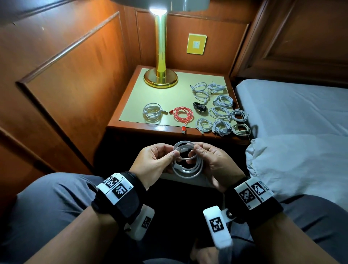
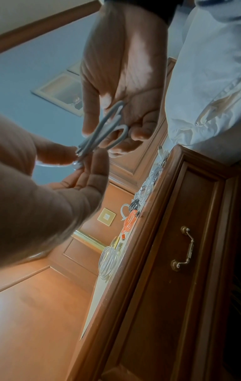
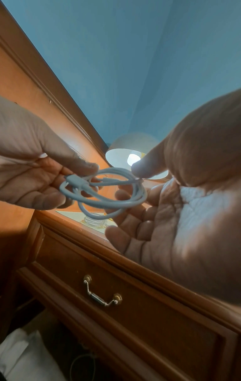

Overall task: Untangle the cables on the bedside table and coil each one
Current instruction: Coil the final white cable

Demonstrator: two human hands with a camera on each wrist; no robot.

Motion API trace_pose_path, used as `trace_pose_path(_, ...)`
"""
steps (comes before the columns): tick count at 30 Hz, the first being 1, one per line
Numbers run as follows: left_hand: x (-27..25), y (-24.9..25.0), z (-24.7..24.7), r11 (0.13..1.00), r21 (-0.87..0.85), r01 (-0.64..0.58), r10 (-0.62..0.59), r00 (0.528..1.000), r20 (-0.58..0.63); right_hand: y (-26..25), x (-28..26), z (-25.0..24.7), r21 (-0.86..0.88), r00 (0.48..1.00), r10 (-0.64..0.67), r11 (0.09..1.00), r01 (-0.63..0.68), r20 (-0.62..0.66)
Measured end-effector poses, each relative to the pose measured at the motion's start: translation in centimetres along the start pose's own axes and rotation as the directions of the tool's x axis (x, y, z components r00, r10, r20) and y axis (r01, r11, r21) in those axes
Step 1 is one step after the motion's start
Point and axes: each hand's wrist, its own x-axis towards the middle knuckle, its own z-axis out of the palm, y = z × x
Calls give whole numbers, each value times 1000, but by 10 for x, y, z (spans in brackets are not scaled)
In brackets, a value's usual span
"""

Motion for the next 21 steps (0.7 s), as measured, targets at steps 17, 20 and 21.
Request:
trace_pose_path(17,4,-4,-5,997,49,-58,59,998,-24,-1,-1,-4,-156,999,-32,987,37,31)
trace_pose_path(20,4,-4,-6,996,54,-65,66,997,-26,-3,-2,-4,-184,999,-40,982,45,29)
trace_pose_path(21,4,-3,-6,996,53,-67,68,997,-27,-3,-2,-4,-183,999,-39,982,44,27)
